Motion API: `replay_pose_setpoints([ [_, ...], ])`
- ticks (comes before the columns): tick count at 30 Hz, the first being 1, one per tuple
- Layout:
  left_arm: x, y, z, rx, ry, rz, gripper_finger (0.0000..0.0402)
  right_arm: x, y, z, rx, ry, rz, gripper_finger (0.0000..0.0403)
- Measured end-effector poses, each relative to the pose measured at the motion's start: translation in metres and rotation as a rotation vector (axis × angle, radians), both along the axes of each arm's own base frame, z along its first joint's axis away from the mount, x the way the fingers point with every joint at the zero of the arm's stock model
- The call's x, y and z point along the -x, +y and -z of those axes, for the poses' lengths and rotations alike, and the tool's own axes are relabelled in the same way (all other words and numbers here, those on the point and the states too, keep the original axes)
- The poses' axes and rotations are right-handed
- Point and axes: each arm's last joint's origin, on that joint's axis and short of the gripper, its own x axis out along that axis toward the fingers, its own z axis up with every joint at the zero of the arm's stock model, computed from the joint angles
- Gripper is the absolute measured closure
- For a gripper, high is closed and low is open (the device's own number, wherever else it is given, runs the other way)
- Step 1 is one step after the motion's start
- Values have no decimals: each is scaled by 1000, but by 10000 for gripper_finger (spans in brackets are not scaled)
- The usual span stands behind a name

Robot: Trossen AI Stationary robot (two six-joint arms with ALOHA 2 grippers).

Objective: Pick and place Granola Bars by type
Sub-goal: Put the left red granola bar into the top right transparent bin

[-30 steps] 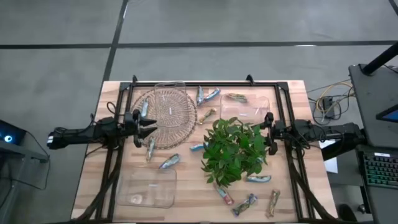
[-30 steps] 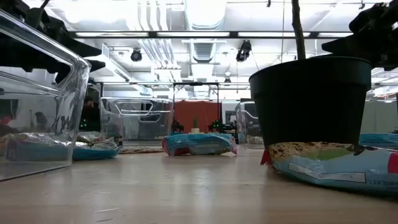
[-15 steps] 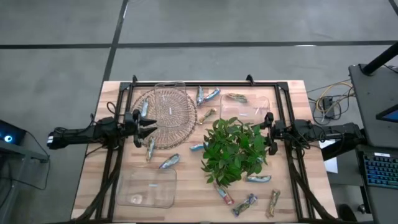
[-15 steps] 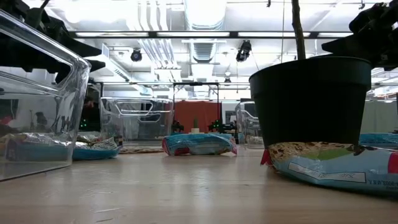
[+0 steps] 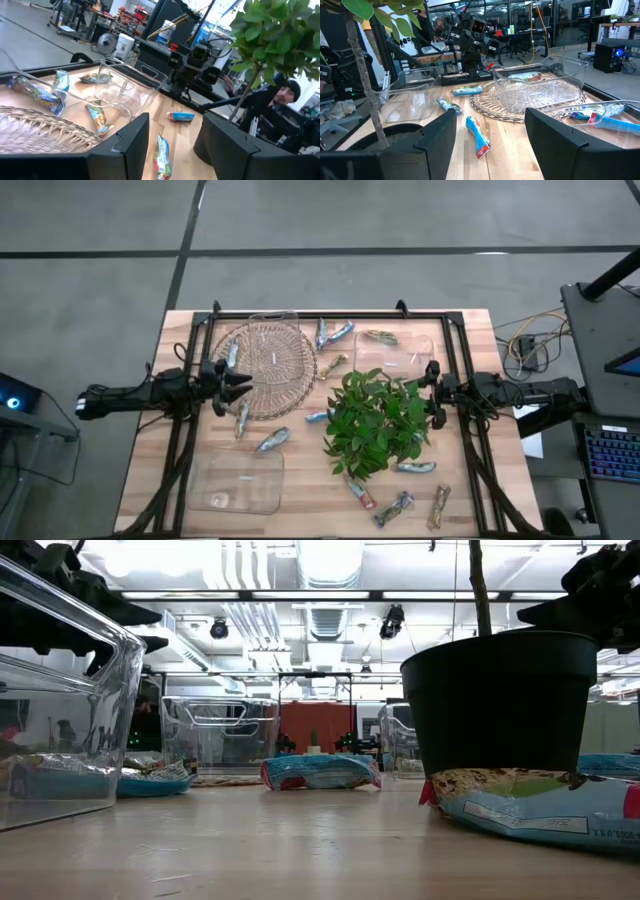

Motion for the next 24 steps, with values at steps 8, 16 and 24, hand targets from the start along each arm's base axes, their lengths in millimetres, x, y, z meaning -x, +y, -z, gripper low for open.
replay_pose_setpoints([
  [8,3,1,-18,38,-79,-21,234,0,0,0,0,0,0,179],
  [16,13,2,-43,15,-59,-84,215,0,0,0,0,0,0,179],
  [24,25,2,-82,-36,-79,-102,134,0,0,0,0,0,0,179],
])
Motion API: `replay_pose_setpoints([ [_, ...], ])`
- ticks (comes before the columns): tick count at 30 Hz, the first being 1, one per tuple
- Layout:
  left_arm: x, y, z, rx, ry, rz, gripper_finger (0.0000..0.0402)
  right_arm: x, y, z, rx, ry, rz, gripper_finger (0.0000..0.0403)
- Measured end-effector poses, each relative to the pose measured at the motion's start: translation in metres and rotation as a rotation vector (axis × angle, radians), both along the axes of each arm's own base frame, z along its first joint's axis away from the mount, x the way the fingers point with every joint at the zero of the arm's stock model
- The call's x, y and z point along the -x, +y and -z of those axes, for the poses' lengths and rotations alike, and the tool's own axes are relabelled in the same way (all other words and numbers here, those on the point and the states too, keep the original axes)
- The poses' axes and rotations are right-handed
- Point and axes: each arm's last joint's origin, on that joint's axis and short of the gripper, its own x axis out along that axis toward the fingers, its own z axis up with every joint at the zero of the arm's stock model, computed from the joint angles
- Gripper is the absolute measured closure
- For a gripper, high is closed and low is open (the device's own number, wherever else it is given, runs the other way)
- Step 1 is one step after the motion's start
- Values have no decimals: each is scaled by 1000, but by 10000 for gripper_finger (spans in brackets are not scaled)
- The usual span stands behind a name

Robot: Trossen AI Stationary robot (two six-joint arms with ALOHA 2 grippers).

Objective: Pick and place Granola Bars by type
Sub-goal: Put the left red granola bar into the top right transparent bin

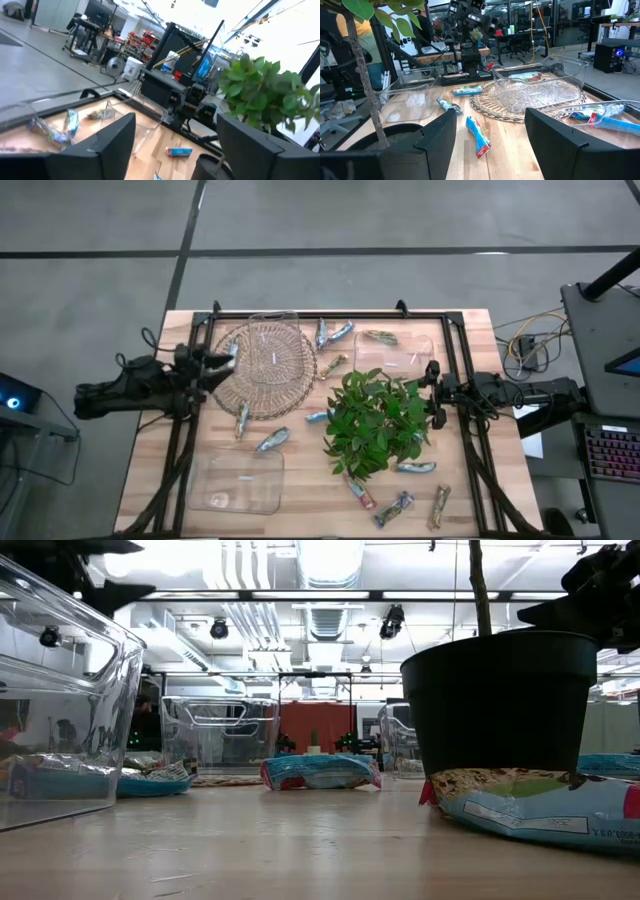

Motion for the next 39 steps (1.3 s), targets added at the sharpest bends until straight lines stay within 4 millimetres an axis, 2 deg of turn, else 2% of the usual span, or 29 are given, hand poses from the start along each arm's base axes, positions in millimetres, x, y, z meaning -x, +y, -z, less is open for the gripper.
replay_pose_setpoints([
  [5,4,1,-33,-45,64,-51,123,0,0,0,0,0,0,179],
  [11,5,4,-81,-80,163,-142,124,0,0,0,0,0,0,179],
  [16,0,7,-109,-84,247,-241,124,0,0,0,0,0,0,179],
  [30,-29,19,-157,-132,366,-778,124,0,0,0,0,0,0,179],
  [34,-39,23,-163,-142,407,-954,124,0,0,0,0,0,0,179],
  [39,-49,34,-161,-91,479,-1031,124,0,0,0,0,0,0,179],
])
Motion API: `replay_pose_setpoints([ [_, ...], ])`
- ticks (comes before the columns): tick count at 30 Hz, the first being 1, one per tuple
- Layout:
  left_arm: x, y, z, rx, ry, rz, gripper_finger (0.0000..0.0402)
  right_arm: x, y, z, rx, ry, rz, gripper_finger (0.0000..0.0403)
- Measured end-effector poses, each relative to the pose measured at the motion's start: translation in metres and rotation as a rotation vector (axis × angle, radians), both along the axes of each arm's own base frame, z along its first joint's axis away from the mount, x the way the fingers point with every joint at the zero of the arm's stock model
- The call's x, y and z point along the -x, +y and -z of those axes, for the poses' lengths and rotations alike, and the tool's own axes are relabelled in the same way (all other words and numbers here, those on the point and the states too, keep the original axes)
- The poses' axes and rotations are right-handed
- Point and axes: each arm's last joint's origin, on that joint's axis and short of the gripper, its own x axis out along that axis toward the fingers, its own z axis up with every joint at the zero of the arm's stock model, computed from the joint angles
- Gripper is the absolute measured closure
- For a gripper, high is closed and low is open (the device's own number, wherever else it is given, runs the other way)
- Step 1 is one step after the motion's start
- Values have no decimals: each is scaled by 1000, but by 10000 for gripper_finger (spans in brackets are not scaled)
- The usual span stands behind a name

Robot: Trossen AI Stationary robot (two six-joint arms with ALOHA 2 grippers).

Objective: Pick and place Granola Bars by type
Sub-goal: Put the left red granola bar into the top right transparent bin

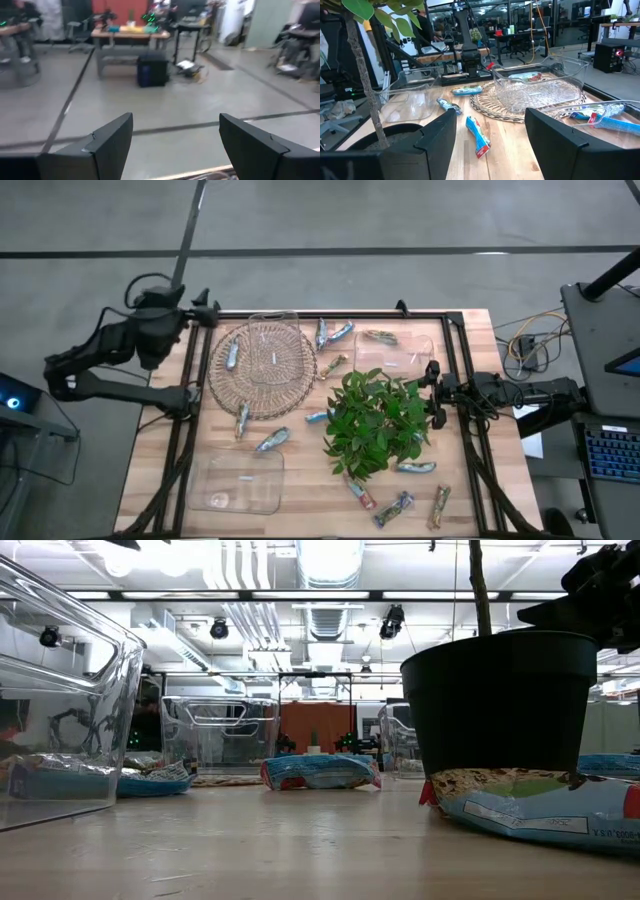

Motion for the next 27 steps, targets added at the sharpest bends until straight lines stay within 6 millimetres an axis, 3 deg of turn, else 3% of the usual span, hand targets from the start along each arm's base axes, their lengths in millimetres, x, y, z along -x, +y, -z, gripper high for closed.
replay_pose_setpoints([
  [8,-11,34,9,224,97,-75,124,0,0,0,0,0,0,179],
  [14,-16,55,27,424,136,-111,124,0,0,0,0,0,0,179],
  [20,-17,66,50,538,192,-136,124,0,0,0,0,0,0,179],
  [27,-4,70,79,673,168,-86,124,0,0,0,0,0,0,179],
])
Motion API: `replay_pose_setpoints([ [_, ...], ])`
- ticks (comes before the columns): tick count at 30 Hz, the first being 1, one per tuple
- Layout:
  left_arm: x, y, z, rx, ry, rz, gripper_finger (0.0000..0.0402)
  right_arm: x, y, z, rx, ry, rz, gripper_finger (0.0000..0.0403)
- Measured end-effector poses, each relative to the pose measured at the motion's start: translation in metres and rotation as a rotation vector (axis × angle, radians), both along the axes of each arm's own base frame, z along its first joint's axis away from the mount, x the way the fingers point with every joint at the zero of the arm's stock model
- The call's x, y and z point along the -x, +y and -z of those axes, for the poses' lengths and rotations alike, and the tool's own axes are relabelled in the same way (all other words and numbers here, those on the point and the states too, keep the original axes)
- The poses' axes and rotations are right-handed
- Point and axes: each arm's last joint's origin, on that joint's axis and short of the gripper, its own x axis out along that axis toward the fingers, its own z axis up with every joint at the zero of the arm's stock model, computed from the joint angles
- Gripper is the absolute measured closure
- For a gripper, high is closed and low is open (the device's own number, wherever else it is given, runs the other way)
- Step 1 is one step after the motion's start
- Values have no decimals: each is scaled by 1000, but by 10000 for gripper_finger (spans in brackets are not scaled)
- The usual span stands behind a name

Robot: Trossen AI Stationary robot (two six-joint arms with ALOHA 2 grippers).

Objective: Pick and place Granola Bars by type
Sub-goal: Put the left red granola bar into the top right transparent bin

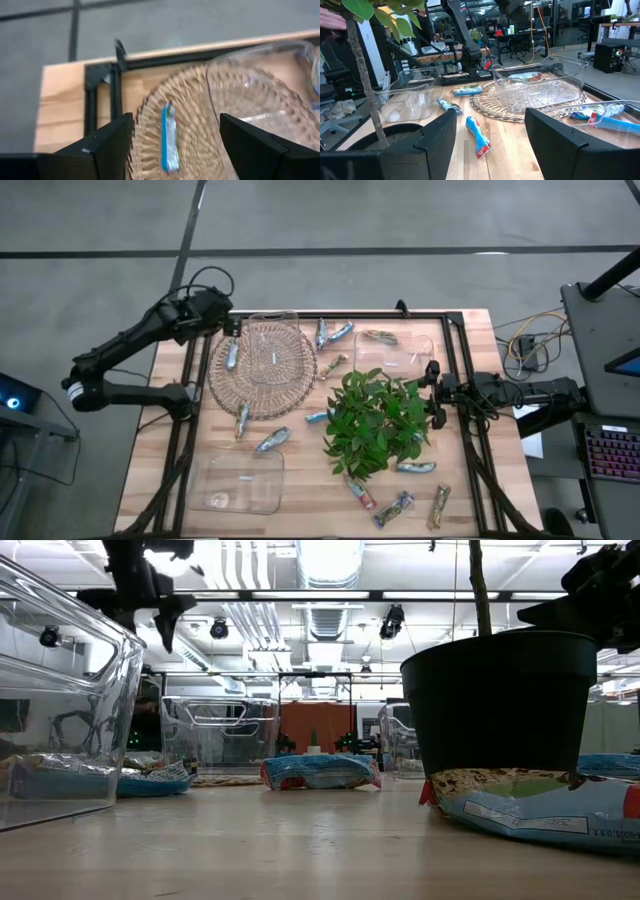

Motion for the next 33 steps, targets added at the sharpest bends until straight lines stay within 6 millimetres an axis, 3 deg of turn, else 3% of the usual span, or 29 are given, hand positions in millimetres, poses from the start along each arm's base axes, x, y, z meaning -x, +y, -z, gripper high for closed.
replay_pose_setpoints([
  [8,13,2,40,96,-137,46,124,0,0,0,0,0,0,179],
  [15,15,4,79,174,-130,51,124,0,0,0,0,0,0,179],
  [33,26,14,131,197,-131,43,124,0,0,0,0,0,0,179],
])
